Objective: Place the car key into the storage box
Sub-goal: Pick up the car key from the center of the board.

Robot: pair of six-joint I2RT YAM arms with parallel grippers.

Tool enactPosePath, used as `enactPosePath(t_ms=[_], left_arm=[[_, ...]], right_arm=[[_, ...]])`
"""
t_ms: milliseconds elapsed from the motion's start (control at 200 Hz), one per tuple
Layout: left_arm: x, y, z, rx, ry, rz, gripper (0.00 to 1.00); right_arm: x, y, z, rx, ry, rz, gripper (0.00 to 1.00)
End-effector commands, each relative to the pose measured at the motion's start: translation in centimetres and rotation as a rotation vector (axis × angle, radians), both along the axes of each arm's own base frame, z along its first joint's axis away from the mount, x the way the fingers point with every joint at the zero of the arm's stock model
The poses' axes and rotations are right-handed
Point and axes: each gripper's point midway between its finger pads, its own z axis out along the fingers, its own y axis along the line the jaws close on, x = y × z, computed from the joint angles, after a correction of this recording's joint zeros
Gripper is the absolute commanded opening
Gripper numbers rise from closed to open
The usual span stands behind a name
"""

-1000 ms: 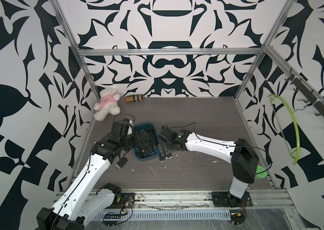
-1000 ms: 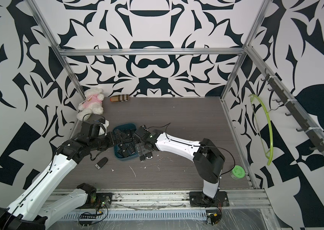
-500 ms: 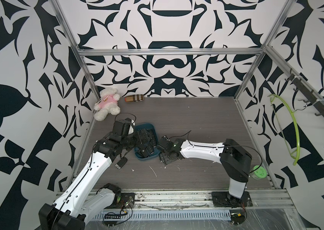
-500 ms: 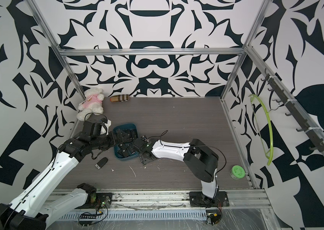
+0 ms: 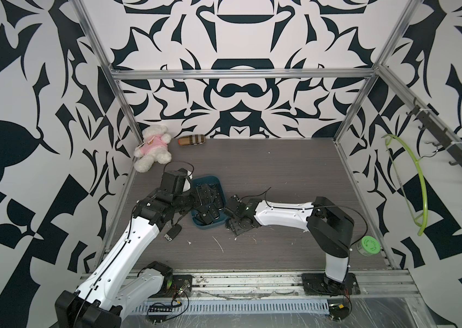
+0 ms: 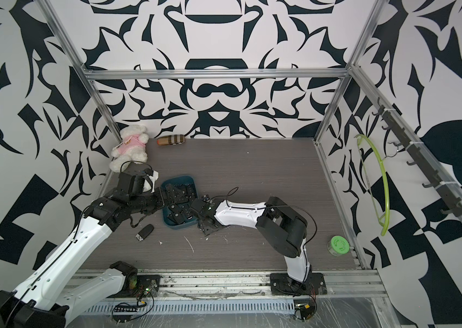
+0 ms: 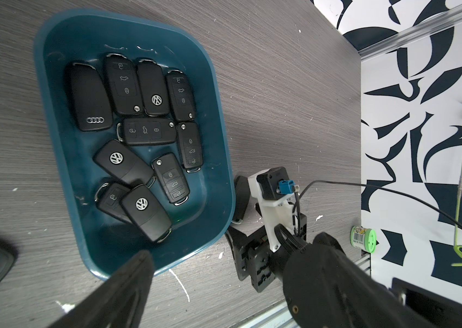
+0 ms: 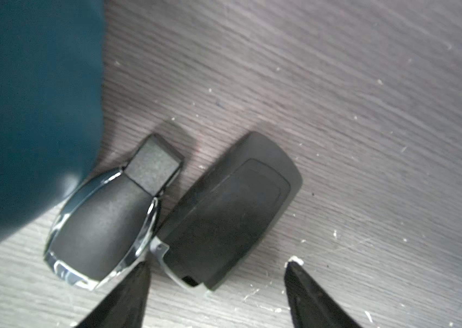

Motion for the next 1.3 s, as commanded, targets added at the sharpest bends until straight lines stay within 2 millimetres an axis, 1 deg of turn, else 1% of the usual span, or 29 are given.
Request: enactPosePath(t_ms=[0,100,260,375,510,630,660,690,735,975,995,1035,1095,1175,1220,1295], left_arm=[[0.0,0.0,-0.2,0.007,-0.003,-0.010,0.99],[0.0,0.0,-0.2,0.008,-0.001,-0.010,0.99],[-0.1,0.1,-0.2,0.008,-0.002,-0.008,0.99],[-0.1,0.2,-0.1,0.011,-0.005,-0.006,0.99],[-0.1,0.2,-0.3,0.010,-0.001,-0.005,0.99],[-0.1,0.1,-0.3,0.009,-0.001,-0.006,0.99],[-0.1,0.1,-0.3,0.009,-0.001,-0.007,0.99],[-0.1,0.1,-0.2,0.007,-0.002,-0.008,0.99],[-0.1,0.1,-0.2,0.007,-0.002,-0.007,0.99],[-0.1,0.2,-0.4,0.009,-0.003,-0.001,0.99],[-0.1,0.2,-0.3,0.007,-0.004,-0.001,0.99],[-0.1,0.2,-0.4,0.008,-0.002,-0.002,0.99],[0.0,0.1,-0.4,0.008,-0.003,-0.002,0.99],[0.0,0.1,-0.3,0.006,-0.005,-0.003,0.99],[0.0,0.1,-0.3,0.007,-0.003,-0.003,0.99],[0.0,0.1,-0.3,0.006,-0.004,-0.003,0.99]], right_arm=[[0.9,-0.5,0.1,0.003,-0.005,-0.036,0.75],[1.6,-0.2,0.2,0.029,-0.003,-0.061,0.74],[2.6,0.8,0.4,0.050,-0.003,-0.077,0.75],[3.1,0.4,-0.2,0.027,0.007,-0.110,0.75],[4.1,0.0,-0.1,0.040,0.004,-0.164,0.76],[4.8,0.7,0.5,0.074,-0.003,-0.172,0.76],[5.0,0.9,0.6,0.075,-0.005,-0.173,0.74],[5.0,1.0,0.7,0.078,-0.007,-0.172,0.70],[5.0,1.0,0.7,0.076,-0.006,-0.171,0.66],[4.1,0.0,0.4,0.033,0.016,-0.179,0.64],[4.1,-0.1,0.4,0.029,0.014,-0.179,0.62],[3.9,-0.1,0.5,0.025,0.012,-0.176,0.60],[3.8,-0.2,0.7,0.017,0.009,-0.173,0.52],[3.6,-0.2,0.9,0.004,-0.003,-0.163,0.50],[3.5,-0.3,1.0,-0.004,-0.008,-0.163,0.46],[3.6,-0.3,1.4,0.000,-0.016,-0.162,0.45]])
